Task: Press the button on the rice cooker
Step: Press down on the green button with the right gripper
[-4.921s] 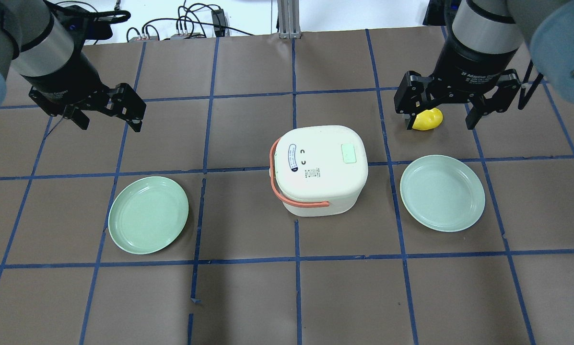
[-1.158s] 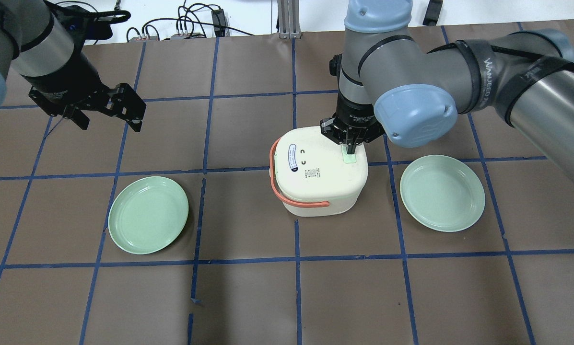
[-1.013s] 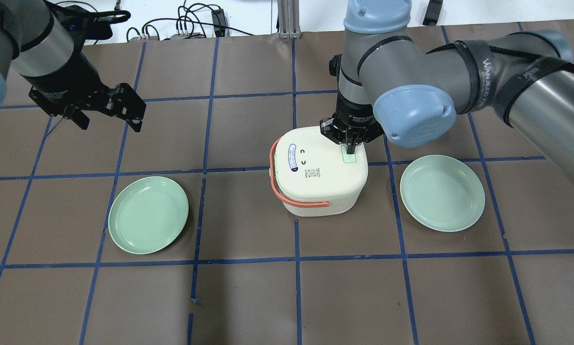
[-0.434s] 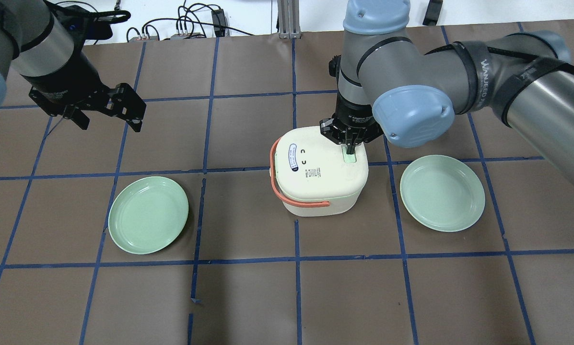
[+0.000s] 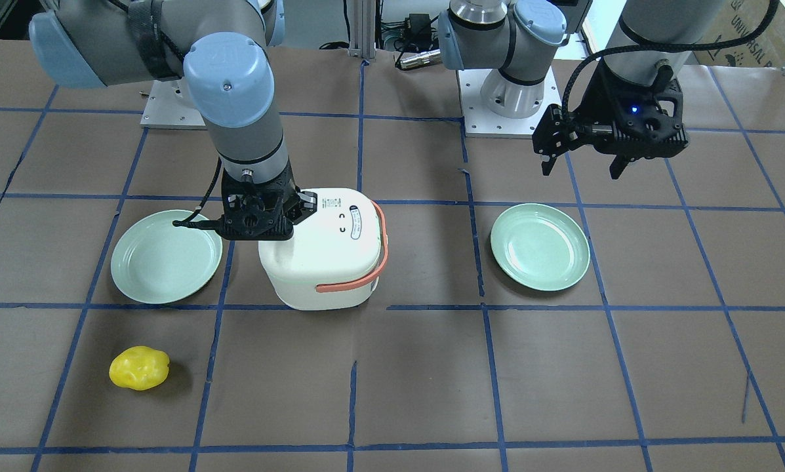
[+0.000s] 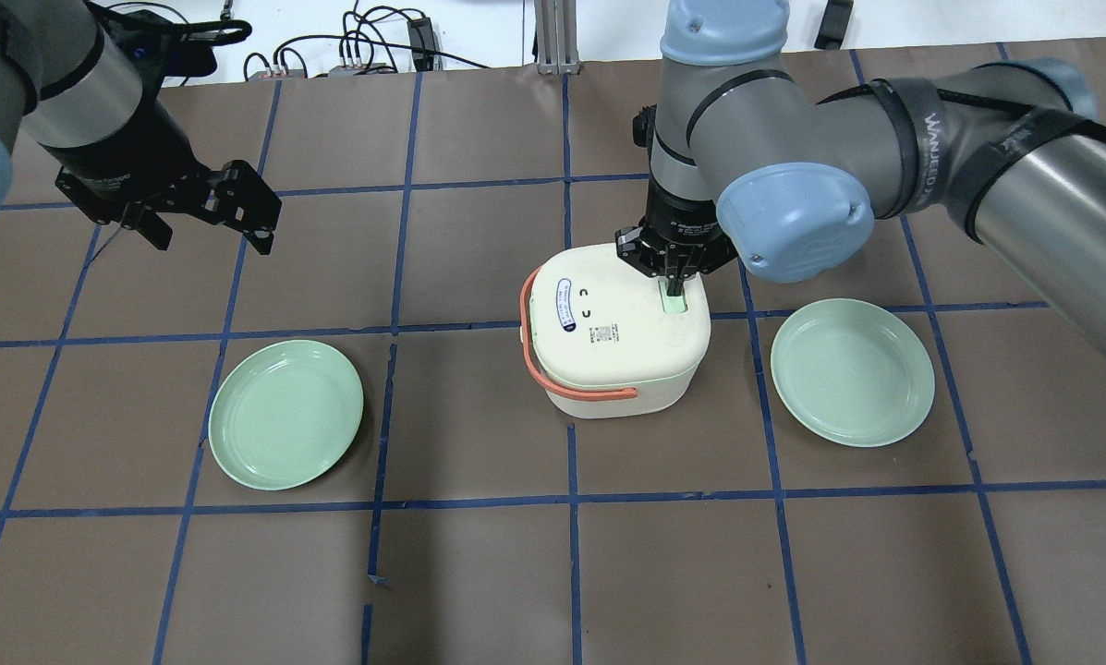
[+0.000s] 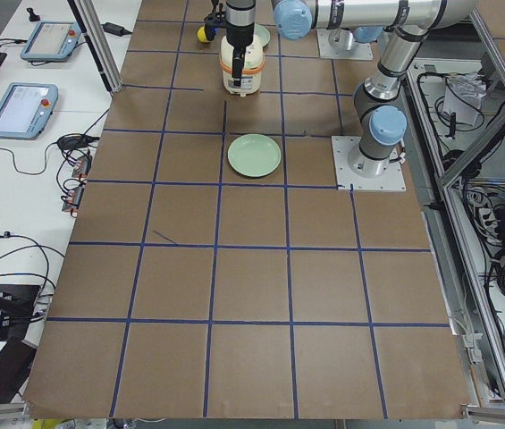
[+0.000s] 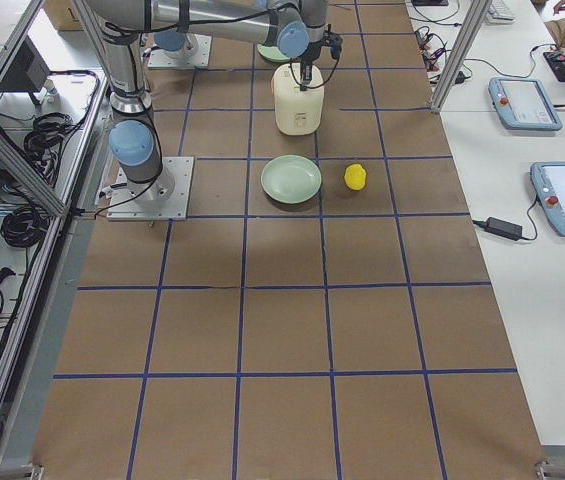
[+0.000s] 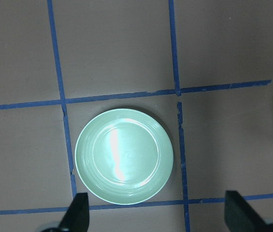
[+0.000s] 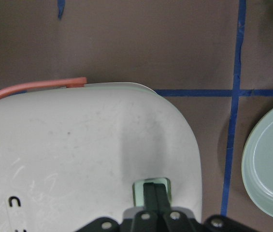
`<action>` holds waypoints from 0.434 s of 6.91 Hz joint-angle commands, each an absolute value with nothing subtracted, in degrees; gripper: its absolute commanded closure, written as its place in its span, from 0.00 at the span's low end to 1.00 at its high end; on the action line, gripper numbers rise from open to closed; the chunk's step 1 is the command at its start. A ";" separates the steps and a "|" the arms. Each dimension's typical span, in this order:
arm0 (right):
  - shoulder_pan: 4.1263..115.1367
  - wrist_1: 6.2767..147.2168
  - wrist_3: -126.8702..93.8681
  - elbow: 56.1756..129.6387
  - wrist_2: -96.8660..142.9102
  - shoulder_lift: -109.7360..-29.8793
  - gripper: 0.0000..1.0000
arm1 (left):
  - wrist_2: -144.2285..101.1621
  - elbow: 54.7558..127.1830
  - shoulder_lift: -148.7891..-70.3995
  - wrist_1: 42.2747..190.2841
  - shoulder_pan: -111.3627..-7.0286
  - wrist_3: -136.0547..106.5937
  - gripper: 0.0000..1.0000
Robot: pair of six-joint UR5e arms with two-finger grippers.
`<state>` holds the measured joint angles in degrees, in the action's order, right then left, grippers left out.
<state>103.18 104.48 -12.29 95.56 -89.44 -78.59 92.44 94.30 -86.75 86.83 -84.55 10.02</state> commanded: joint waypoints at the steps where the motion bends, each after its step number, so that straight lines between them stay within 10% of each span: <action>1: 102.75 103.98 -12.04 94.58 -89.47 -79.62 0.95 | 92.37 94.31 -86.75 86.84 -84.55 10.02 0.00; 3: 101.09 93.41 -11.87 87.24 -89.65 -81.38 0.93 | 92.37 94.31 -86.75 86.84 -84.55 10.02 0.00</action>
